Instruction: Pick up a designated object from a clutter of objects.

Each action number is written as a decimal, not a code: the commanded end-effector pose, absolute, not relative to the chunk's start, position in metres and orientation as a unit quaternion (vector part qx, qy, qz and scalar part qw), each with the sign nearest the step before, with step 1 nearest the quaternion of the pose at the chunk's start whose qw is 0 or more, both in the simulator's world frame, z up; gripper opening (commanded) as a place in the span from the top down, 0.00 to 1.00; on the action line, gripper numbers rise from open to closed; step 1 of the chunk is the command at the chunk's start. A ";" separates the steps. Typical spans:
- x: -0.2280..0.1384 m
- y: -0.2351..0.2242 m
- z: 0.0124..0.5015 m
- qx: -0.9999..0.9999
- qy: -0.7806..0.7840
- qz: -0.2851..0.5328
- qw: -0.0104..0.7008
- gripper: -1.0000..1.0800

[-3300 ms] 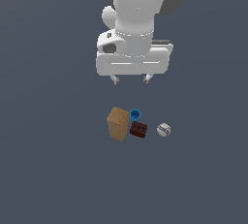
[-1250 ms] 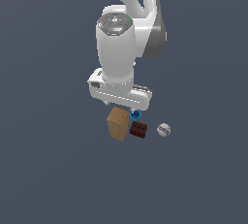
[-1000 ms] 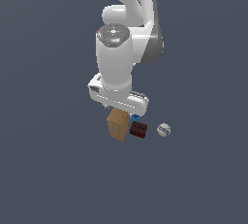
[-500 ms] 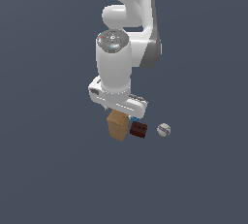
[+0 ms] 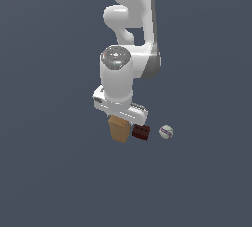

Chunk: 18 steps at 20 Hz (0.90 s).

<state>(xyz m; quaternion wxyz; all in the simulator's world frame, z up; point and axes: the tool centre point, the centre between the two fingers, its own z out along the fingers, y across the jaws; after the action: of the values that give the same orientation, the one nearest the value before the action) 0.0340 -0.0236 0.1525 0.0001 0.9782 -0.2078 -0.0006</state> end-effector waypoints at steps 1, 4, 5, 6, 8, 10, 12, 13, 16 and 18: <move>0.035 -0.024 0.145 0.978 -0.208 0.000 0.000 0.04; 0.035 -0.024 0.143 0.978 -0.208 0.000 0.000 0.04; 0.035 -0.024 0.143 0.978 -0.208 0.000 0.000 1.00; 0.035 -0.024 0.143 0.978 -0.208 0.000 0.000 1.00; 0.035 -0.024 0.143 0.978 -0.208 0.000 0.000 1.00; 0.035 -0.024 0.143 0.978 -0.208 0.000 0.000 1.00; 0.035 -0.024 0.143 0.978 -0.208 0.000 0.000 1.00; 0.035 -0.024 0.143 0.978 -0.208 0.000 0.000 1.00; 0.035 -0.023 0.144 0.978 -0.208 0.000 0.000 1.00; 0.034 -0.022 0.146 0.978 -0.208 0.000 0.000 1.00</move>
<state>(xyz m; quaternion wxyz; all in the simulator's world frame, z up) 0.0340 -0.0233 0.1439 0.0004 0.9780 -0.2086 -0.0010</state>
